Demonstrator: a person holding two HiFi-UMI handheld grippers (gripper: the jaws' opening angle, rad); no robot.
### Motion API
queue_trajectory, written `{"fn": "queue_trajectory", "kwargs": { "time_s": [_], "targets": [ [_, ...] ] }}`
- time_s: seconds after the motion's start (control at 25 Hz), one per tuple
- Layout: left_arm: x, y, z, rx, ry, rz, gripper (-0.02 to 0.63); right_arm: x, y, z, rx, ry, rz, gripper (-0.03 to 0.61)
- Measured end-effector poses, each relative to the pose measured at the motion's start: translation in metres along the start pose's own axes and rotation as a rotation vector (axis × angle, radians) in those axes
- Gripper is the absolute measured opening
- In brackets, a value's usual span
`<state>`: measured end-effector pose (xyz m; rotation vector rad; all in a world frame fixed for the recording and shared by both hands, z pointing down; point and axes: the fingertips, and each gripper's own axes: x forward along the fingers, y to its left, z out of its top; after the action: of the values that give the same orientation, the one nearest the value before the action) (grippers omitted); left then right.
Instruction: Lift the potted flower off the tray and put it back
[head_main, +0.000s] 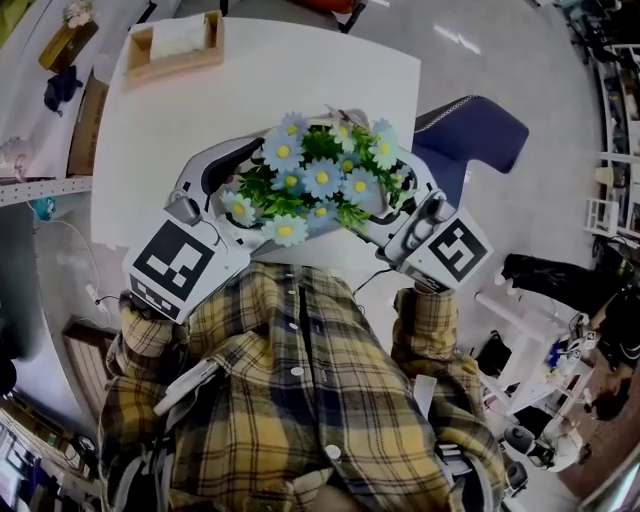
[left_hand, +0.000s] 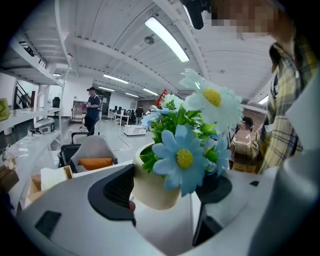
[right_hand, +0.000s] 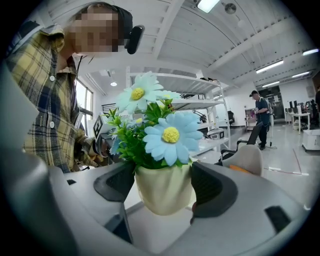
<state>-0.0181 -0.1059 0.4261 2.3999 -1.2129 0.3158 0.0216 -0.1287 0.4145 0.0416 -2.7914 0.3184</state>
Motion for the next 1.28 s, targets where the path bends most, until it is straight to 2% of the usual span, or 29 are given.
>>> {"fn": "queue_trajectory", "kwargs": {
  "time_s": [0.2,0.36,0.52,0.88,1.28],
  "targets": [
    [-0.006,-0.001,0.025,-0.031,-0.008,0.008,0.359,-0.004,-0.001,0.024,-0.004,0.011,0.002,0.352],
    [-0.01,-0.003,0.038,-0.02,0.02,0.004,0.357,-0.008,0.0,0.037,0.013,0.013,0.004,0.353],
    [-0.011,-0.003,0.021,-0.036,0.032,0.002,0.357,-0.003,0.005,0.022,0.035,0.026,0.008,0.353],
    [-0.003,0.002,0.007,0.034,0.059,-0.003,0.359,0.005,0.0,0.006,0.065,0.034,0.012,0.351],
    [0.007,-0.001,-0.021,0.027,0.066,-0.005,0.359,0.006,0.002,-0.028,0.098,0.06,0.004,0.351]
  ]
}}
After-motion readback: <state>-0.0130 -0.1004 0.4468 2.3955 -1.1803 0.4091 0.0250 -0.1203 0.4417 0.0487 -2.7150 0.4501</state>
